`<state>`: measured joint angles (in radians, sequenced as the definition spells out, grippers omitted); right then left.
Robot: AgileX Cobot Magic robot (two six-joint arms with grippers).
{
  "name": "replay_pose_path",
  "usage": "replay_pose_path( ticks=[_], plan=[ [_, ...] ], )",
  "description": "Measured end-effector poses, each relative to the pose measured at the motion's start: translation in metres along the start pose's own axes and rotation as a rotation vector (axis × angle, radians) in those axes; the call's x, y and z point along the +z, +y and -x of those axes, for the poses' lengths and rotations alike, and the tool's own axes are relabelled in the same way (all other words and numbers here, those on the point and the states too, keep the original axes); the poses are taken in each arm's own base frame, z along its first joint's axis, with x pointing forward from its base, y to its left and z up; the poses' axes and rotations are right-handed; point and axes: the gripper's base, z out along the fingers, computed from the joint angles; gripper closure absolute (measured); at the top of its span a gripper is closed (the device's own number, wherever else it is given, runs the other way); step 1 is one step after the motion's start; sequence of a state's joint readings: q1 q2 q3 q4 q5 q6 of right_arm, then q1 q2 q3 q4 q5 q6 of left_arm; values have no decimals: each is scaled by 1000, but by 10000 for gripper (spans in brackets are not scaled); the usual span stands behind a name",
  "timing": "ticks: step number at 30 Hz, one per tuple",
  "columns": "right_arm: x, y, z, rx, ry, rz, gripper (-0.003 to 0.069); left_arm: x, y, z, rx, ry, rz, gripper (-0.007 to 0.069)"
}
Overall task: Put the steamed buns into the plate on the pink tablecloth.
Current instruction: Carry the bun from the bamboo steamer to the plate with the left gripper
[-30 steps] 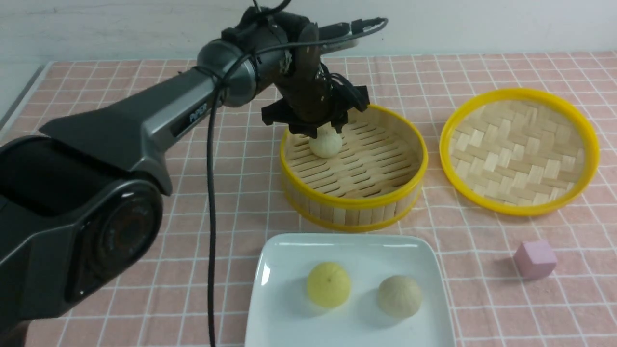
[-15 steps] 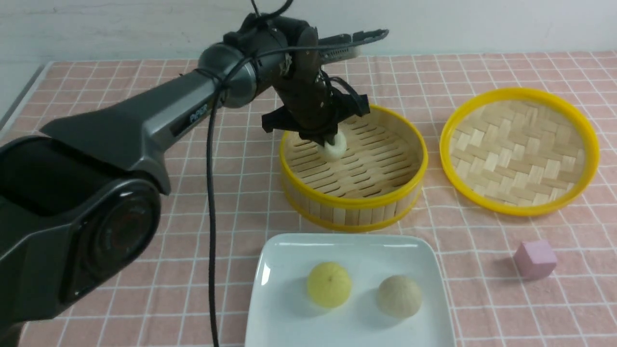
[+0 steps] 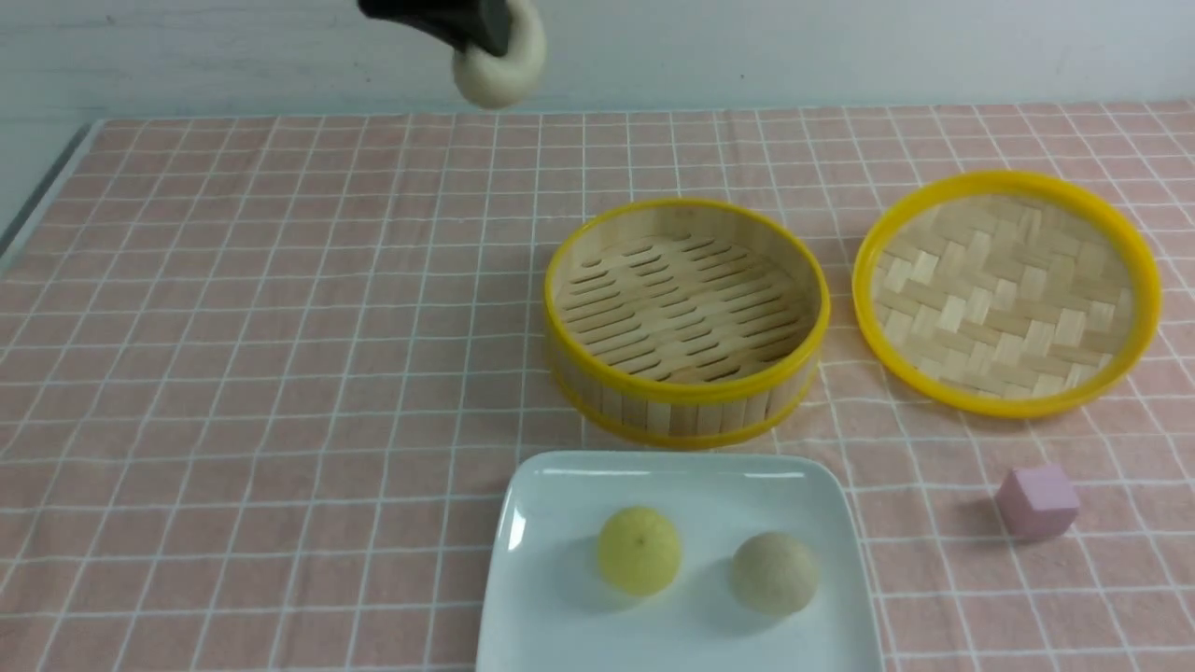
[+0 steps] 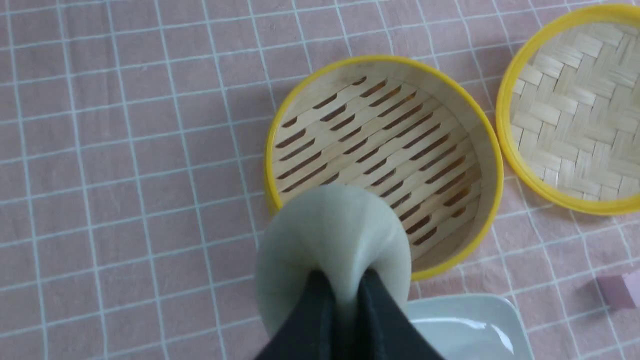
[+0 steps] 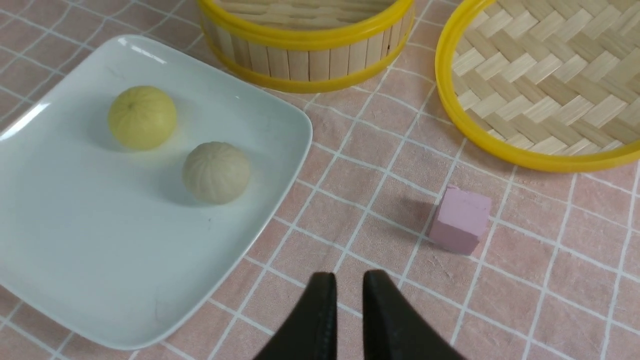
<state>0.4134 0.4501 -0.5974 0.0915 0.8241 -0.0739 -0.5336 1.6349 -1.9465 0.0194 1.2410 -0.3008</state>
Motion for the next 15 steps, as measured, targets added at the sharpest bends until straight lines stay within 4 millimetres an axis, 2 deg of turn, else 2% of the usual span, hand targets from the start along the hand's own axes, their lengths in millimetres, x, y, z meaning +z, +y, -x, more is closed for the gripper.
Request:
replay_pose_path(
  ticks=[2,3,5,6,7,8,9,11,13,15],
  plan=[
    [0,0,0,0,0,0,551,8,1,-23,0,91,-10,594],
    [0,0,0,0,0,0,551,10,1,-26,0,102,-11,594],
    [0,0,0,0,0,0,548,42,1,-66,5,276,21,594],
    [0,0,0,0,0,0,548,44,0,-70,8,291,23,594],
    [0,0,0,0,0,0,547,56,-1,-84,6,351,35,594],
    [0,0,0,0,0,0,545,80,-2,-112,2,442,59,594],
    [0,0,0,0,0,0,544,97,-6,-133,0,487,66,593],
    [0,0,0,1,0,1,541,119,-9,-156,4,521,74,592],
    [0,0,0,1,0,1,537,140,-15,-175,12,530,69,592],
    [0,0,0,1,0,1,536,149,-17,-179,12,525,66,591]
  ],
)
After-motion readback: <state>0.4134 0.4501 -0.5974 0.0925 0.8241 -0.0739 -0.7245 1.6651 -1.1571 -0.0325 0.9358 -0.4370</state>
